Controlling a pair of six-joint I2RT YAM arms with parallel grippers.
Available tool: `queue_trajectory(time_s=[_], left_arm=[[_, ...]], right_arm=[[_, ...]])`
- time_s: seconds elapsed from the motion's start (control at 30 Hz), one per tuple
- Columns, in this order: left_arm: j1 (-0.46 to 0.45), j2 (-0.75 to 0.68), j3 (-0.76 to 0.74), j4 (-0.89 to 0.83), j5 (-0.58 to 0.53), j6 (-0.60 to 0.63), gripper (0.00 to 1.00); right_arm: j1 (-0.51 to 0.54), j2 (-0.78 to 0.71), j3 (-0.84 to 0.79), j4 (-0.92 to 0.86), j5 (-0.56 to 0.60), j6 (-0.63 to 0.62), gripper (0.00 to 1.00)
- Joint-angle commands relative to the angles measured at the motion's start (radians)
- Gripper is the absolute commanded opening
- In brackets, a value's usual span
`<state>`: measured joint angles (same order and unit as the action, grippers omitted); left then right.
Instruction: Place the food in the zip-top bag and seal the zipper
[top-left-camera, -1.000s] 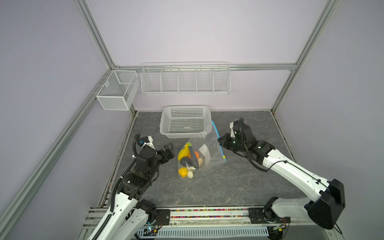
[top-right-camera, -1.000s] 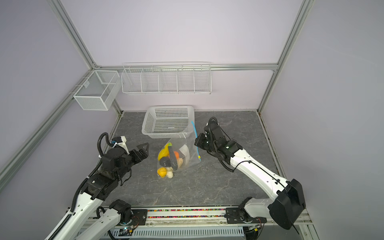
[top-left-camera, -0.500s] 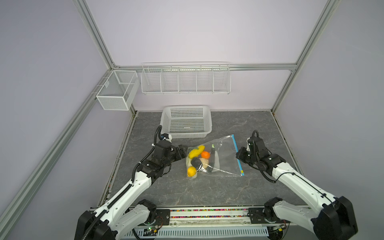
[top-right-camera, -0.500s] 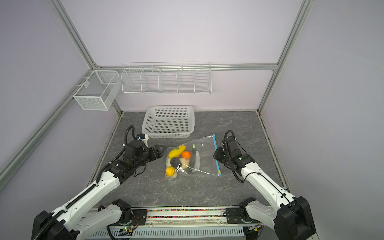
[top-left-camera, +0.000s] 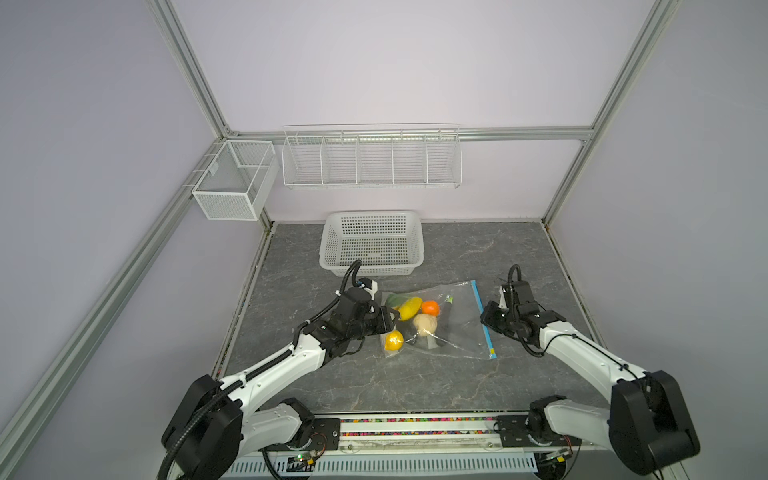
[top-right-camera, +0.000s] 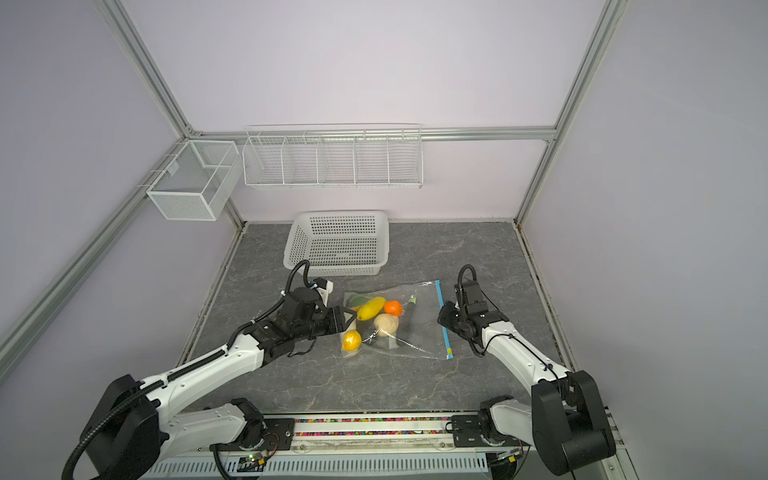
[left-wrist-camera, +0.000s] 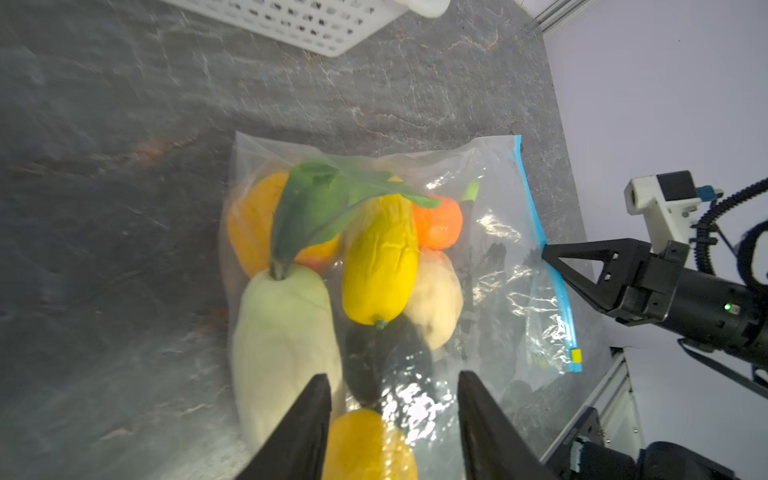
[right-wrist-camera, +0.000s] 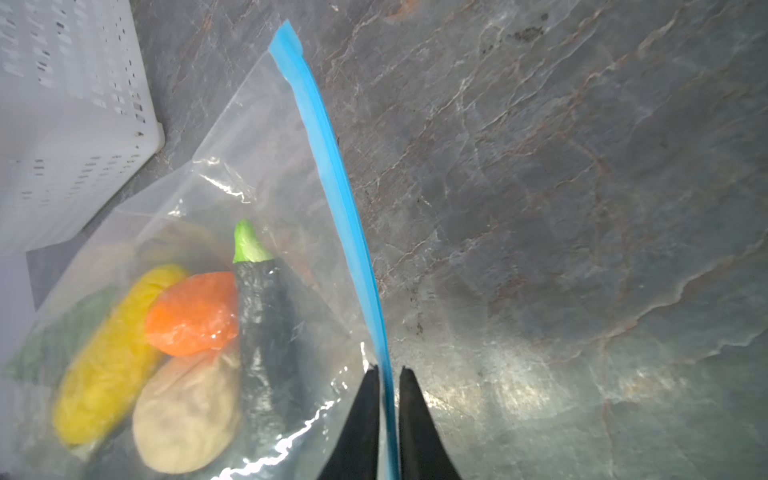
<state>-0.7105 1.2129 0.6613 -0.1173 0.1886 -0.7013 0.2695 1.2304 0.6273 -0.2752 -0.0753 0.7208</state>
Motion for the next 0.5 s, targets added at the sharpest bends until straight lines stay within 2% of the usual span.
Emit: queue_trajectory(time_s=[0.0, 0.1, 0.3, 0.4, 0.47], left_arm=[[-0.012, 0.050, 0.051, 0.048, 0.054, 0.000, 0.42], [-0.019, 0.086, 0.056, 0.055, 0.067, -0.003, 0.36], [-0.023, 0.093, 0.044, 0.030, 0.077, 0.002, 0.35], [-0.023, 0.091, 0.035, 0.005, 0.085, 0.008, 0.41], [-0.023, 0.076, 0.063, -0.082, 0.114, 0.034, 0.52]], right_arm=[[-0.006, 0.016, -0.001, 0.045, -0.028, -0.022, 0.23], [-0.008, 0.018, 0.015, 0.044, -0.043, -0.041, 0.34], [-0.008, -0.008, 0.065, 0.001, -0.049, -0.095, 0.52], [-0.008, -0.019, 0.083, -0.002, -0.068, -0.112, 0.59], [-0.007, -0.019, 0.105, -0.007, -0.089, -0.122, 0.62]])
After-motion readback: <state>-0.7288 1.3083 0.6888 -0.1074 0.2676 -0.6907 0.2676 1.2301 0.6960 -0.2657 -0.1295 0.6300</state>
